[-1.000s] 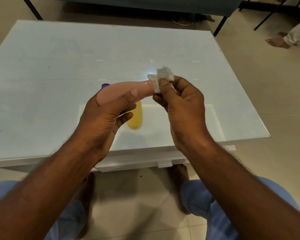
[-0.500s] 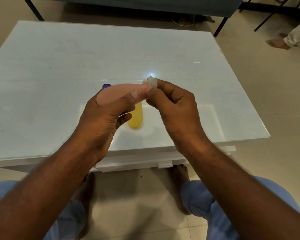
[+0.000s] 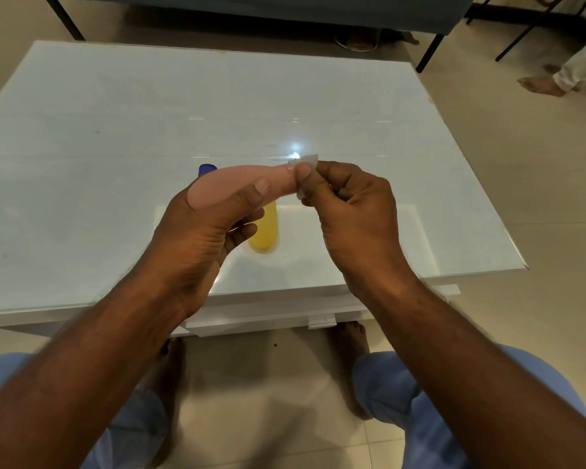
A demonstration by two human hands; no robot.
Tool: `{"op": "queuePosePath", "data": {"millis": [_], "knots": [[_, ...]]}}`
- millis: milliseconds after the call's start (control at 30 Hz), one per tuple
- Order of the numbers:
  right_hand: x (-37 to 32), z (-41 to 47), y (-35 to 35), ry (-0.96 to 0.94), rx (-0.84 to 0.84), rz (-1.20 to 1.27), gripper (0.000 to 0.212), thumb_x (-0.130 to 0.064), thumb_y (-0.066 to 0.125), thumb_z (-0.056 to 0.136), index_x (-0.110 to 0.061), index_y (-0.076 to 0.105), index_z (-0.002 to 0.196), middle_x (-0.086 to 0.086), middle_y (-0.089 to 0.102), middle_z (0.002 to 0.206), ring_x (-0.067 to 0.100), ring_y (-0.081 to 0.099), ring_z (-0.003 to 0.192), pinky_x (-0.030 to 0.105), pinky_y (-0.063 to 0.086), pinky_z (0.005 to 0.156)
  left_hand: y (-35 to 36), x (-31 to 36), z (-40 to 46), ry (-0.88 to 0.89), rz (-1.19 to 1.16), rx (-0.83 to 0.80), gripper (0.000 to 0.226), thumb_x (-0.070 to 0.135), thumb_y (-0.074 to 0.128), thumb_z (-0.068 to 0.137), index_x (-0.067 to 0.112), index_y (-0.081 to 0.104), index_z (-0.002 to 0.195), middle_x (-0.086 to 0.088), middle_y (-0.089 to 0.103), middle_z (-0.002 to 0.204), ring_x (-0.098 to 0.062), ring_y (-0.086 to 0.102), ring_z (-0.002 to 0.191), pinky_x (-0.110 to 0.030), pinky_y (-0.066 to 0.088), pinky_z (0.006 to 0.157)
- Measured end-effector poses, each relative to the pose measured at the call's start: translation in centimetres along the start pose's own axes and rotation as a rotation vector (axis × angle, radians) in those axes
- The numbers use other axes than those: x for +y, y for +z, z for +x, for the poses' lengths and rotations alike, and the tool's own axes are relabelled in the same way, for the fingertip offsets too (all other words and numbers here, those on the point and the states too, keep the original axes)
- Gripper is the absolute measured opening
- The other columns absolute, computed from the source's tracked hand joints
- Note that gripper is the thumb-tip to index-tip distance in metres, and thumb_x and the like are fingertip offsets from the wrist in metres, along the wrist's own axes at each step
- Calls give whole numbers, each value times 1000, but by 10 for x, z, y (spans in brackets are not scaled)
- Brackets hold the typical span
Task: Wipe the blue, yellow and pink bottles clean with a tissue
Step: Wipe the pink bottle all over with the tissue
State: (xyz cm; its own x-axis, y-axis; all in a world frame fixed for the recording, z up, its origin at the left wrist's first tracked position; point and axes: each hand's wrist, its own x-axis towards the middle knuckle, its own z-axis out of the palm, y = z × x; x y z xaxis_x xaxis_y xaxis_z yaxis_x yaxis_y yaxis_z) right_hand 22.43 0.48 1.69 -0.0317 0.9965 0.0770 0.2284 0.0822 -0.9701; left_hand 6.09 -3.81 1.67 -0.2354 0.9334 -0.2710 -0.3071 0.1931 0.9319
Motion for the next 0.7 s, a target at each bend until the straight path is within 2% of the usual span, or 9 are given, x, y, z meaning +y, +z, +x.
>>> {"op": "queuePosePath", "data": {"millis": [67, 133, 233, 300, 367, 467, 567, 633, 700], "knots": [[0, 1, 1, 17, -10, 19, 20, -31, 68, 105, -27, 82, 118, -16, 77, 93, -2, 72, 92, 9, 56, 85, 2, -1, 0, 6, 13, -8, 17, 30, 76, 83, 29, 77, 101, 3, 80, 103, -20, 75, 96, -27, 61, 79], [-1, 1, 1, 35, -16, 44, 17, -30, 68, 106, -38, 80, 115, -12, 78, 92, 2, 72, 92, 6, 55, 82, 2, -2, 0, 6, 17, -10, 21, 35, 78, 76, 31, 78, 97, 5, 80, 101, -20, 75, 96, -28, 61, 79], [-3, 1, 1, 4, 26, 90, 20, -23, 72, 104, -42, 77, 107, -9, 80, 95, 14, 75, 96, 14, 61, 85, 2, -3, 1, 10, 21, -10, 25, 36, 77, 75, 31, 77, 99, 6, 80, 101, -20, 76, 96, -28, 61, 80], [-4, 1, 0, 9, 43, 130, 19, -19, 74, 103, -37, 78, 105, -13, 81, 97, 10, 77, 96, 17, 62, 85, 3, -1, 1, 22, 18, -15, 27, 36, 78, 74, 30, 77, 100, 6, 80, 101, -20, 75, 96, -28, 61, 79], [-4, 0, 0, 33, 36, 165, 18, -16, 74, 102, -33, 80, 107, -14, 83, 102, 5, 79, 97, 20, 64, 87, 3, 2, 0, 30, 13, -15, 27, 39, 80, 67, 31, 80, 93, 7, 80, 97, -16, 75, 92, -25, 60, 75], [-4, -4, 3, 35, -15, 131, 20, -25, 72, 104, -27, 81, 121, -13, 83, 114, 1, 78, 104, 19, 62, 92, 2, 6, 0, 33, 34, -10, 25, 47, 80, 59, 37, 81, 82, 11, 80, 89, -9, 75, 83, -20, 58, 66], [-1, -7, 6, 30, -120, 34, 38, -37, 74, 101, -25, 74, 137, -12, 78, 132, -4, 73, 117, 15, 58, 101, -1, 3, 2, 13, 55, 0, 20, 45, 79, 66, 37, 81, 84, 11, 80, 91, -8, 77, 84, -19, 58, 68], [2, -5, 5, 65, -131, 32, 43, -38, 78, 98, -22, 74, 137, -8, 78, 132, 0, 76, 114, 25, 61, 104, -1, 0, 2, -1, 76, -18, 15, 39, 79, 77, 34, 81, 92, 9, 80, 98, -10, 77, 89, -23, 59, 76], [3, -2, 2, 72, -111, 41, 40, -32, 83, 94, -15, 79, 130, -2, 82, 120, 9, 81, 102, 38, 65, 100, -1, -1, 1, -10, 79, -17, 22, 39, 79, 77, 32, 80, 98, 5, 80, 103, -15, 76, 95, -28, 60, 81]]}}
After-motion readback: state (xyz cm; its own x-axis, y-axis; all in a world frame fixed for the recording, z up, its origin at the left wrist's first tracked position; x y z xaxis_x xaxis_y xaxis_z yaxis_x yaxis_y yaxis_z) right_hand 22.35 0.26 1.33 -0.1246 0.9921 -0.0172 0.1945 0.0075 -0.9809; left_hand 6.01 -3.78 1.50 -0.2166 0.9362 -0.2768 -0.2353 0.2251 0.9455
